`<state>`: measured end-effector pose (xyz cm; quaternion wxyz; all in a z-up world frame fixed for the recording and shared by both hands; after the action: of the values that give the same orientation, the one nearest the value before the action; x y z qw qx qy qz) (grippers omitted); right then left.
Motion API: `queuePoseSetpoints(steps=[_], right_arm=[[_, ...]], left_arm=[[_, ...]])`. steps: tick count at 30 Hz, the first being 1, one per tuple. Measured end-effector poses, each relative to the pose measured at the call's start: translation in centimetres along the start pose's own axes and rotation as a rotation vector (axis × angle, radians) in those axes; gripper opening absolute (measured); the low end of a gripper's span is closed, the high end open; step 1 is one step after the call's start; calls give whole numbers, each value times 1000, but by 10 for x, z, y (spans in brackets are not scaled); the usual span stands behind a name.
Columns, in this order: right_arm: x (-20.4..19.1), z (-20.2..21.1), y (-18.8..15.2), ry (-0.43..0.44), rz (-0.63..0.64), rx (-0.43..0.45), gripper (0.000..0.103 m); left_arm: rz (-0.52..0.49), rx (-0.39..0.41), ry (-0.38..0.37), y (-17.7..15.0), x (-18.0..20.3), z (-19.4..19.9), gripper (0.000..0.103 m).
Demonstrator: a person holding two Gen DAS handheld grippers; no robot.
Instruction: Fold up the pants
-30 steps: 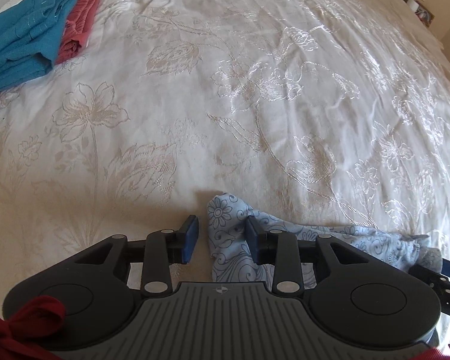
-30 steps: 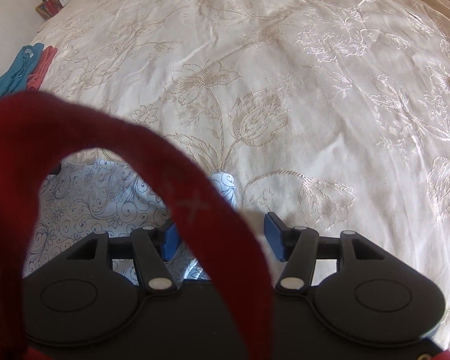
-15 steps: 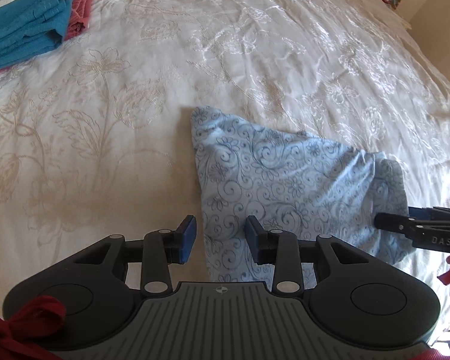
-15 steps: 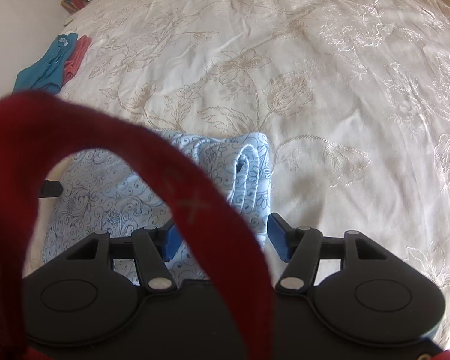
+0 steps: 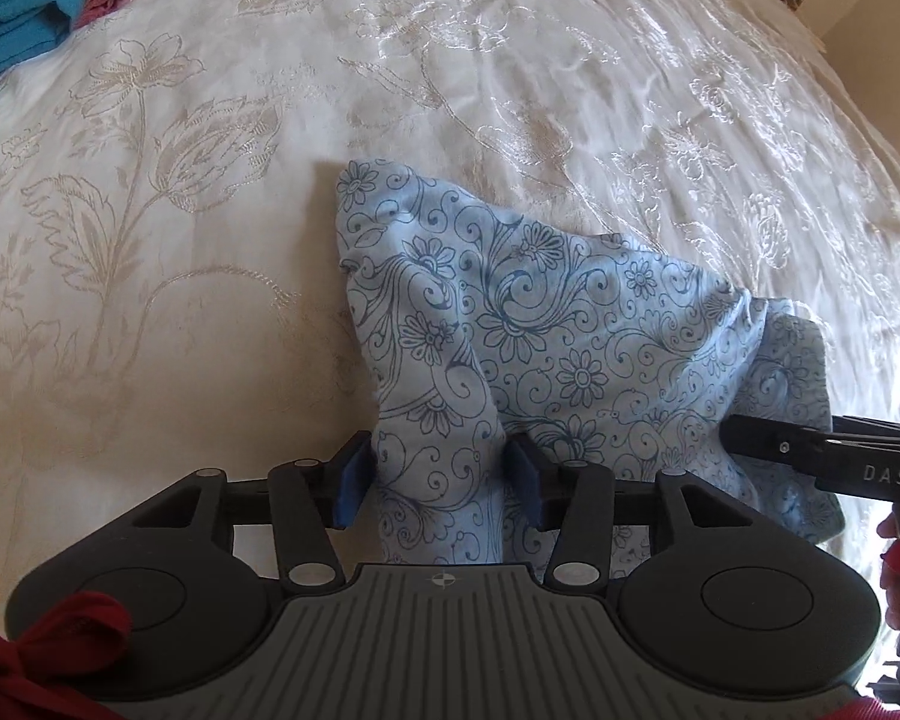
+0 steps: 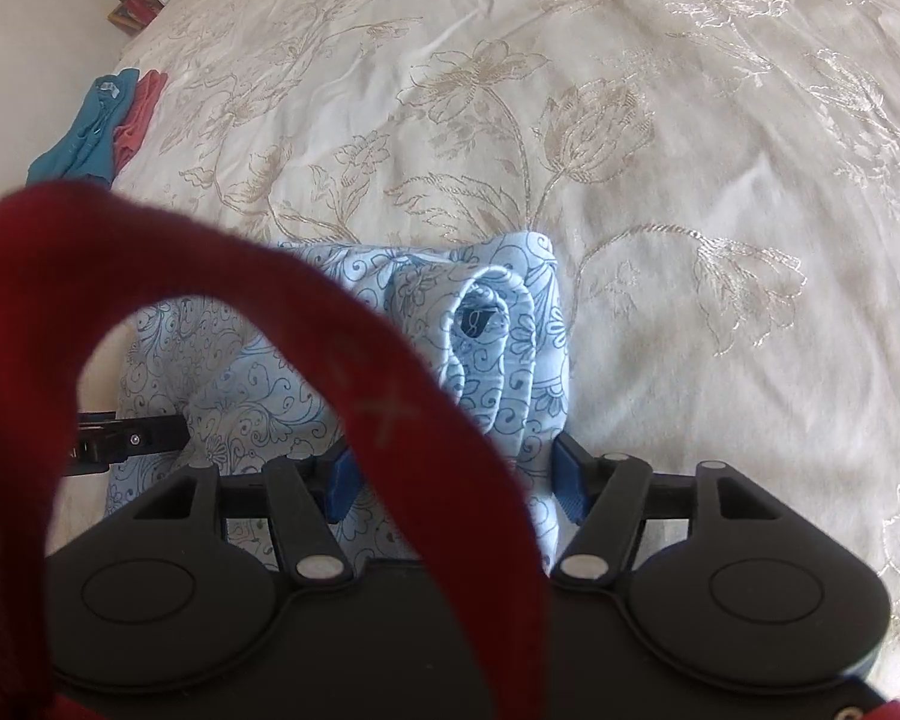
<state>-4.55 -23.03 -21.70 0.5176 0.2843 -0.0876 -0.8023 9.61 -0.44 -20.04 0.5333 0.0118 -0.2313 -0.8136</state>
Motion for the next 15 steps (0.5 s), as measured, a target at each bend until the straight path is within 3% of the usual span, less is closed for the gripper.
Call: queuePoseSetpoints(steps=[3, 5, 8, 15], right_arm=[[-2, 0, 0, 7, 15, 6, 64], [-2, 3, 0, 19, 20, 15, 45], [-6, 12, 1, 32, 18, 17, 26], [-22, 51, 10, 35, 86, 80, 25]], left_arm=[[-17, 3, -6, 2, 1, -3, 48], [-26, 21, -6, 1, 2, 0, 45], [-45, 53, 12, 0, 6, 9, 30], [-43, 142, 45, 7, 24, 44, 24]])
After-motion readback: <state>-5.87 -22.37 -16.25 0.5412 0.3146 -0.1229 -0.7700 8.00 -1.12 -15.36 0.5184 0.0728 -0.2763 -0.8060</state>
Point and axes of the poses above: each gripper's, at about its wrist camera, not at the fingertips, and z roughly against the way its jaws point, x to its right, y to its top, the point moved 1 cm from there along -z, roughly the way its jaws point, and after that the axes turned 6 degrees about x, right-handed, at the moved point
